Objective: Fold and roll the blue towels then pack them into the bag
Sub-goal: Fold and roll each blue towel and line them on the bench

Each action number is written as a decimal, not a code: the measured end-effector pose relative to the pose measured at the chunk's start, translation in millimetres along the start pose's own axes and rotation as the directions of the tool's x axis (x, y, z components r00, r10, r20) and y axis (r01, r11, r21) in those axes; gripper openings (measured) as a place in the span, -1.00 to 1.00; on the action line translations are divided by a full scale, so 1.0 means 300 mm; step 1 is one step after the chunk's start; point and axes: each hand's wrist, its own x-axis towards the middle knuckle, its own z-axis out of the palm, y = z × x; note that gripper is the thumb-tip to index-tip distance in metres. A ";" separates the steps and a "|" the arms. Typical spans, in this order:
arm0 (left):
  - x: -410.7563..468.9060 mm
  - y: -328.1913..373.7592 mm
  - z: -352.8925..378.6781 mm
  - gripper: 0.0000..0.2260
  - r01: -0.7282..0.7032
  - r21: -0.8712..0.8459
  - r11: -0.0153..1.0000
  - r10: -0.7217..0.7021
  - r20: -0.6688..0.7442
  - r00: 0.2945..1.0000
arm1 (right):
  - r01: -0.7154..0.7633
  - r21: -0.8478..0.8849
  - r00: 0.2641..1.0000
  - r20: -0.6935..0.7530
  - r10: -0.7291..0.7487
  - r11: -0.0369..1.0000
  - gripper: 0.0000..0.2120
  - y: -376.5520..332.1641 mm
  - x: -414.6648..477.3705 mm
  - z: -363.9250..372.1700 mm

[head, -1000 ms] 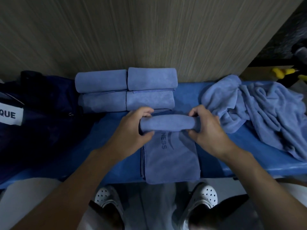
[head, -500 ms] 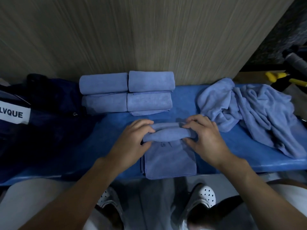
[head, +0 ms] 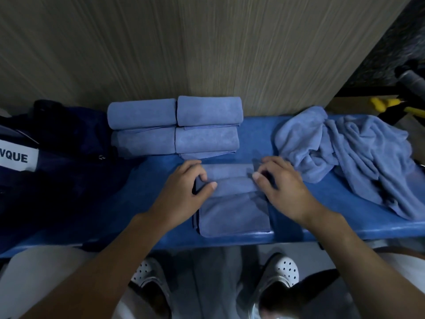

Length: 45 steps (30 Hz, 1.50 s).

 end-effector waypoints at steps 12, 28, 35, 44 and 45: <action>0.036 0.002 -0.036 -0.30 0.303 -0.044 0.952 -0.290 0.189 0.938 | -0.136 0.214 0.974 0.209 0.091 0.967 -0.36 0.013 0.037 -0.014; -0.094 0.049 -0.033 -0.68 -0.018 -0.160 0.987 0.044 0.162 0.986 | 0.116 0.327 0.993 -0.031 -0.112 0.938 -0.67 -0.033 -0.089 -0.018; -0.124 0.051 -0.044 -0.31 0.156 0.094 0.983 -0.175 0.247 0.953 | -0.151 0.128 0.953 0.281 0.111 0.980 -0.17 0.005 -0.124 -0.033; -0.109 0.050 -0.032 -0.36 0.258 -0.120 0.959 -0.222 0.250 0.942 | -0.238 0.228 0.934 0.321 0.158 0.944 -0.38 -0.007 -0.108 -0.045; -0.106 0.050 -0.033 -0.36 0.269 -0.174 0.947 -0.226 0.231 0.946 | -0.249 0.291 0.943 0.288 0.163 0.924 -0.43 -0.015 -0.101 -0.047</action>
